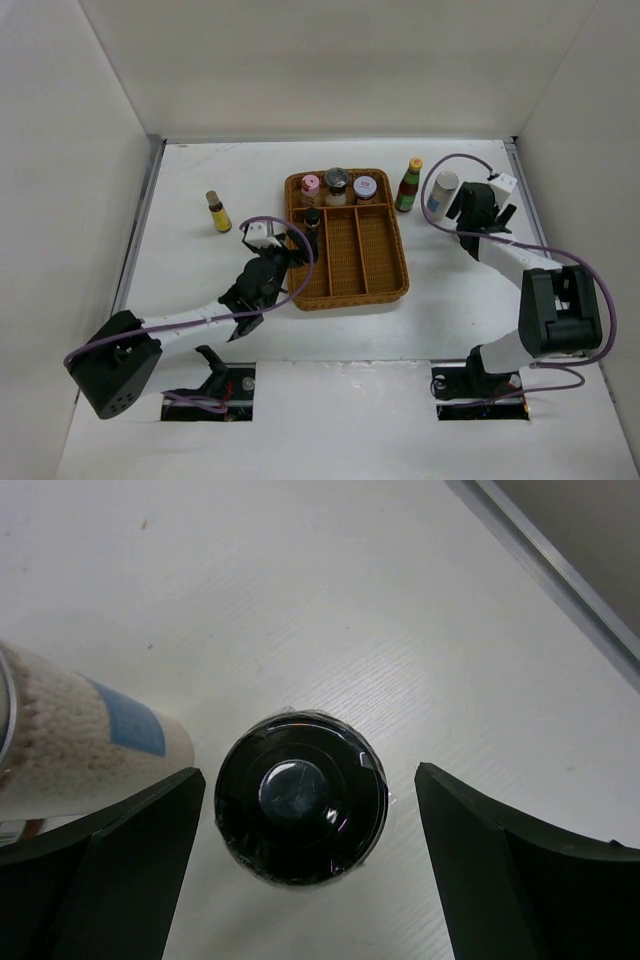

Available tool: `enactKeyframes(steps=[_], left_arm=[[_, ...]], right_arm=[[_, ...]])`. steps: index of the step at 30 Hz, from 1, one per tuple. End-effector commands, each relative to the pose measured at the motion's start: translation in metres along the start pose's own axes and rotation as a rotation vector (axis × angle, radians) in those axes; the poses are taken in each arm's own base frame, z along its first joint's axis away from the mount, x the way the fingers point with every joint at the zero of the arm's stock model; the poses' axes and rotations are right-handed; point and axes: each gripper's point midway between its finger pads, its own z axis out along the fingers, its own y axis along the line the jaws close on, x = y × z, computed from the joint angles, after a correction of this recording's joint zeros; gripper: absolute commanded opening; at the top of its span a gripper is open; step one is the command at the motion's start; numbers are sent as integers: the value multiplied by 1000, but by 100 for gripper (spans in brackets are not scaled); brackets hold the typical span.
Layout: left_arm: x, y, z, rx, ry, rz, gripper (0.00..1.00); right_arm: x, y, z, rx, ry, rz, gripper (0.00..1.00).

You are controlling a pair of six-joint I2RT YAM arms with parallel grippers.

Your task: Organize the condiment bottles

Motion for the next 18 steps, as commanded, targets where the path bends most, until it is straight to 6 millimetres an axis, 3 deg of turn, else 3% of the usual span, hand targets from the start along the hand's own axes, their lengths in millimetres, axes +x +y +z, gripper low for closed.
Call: enactKeyframes(steps=[1,3,5,9,14,18], left_arm=[[-11,-2,3,14,-45,-41,88],[-11,-3,3,15,-46,-42,88],[-11,-1,5,6,-50,-41,88],[-9,-1,5,10,-41,-40,88],[-12,2,4,1,-53,-43,88],[-17,6,5,-10,-67,-47,88]], right_arm=[[-20,16,9,-49,-42,38,91],[-20,17,14,-53,-49,48,80],[-22,15,11,-47,-65,55,60],[-33,21,-25,-33,-174,43,55],[-35,29,-88,-104,-220,-2,54],[-50,43,-145,-223,-289,8,54]])
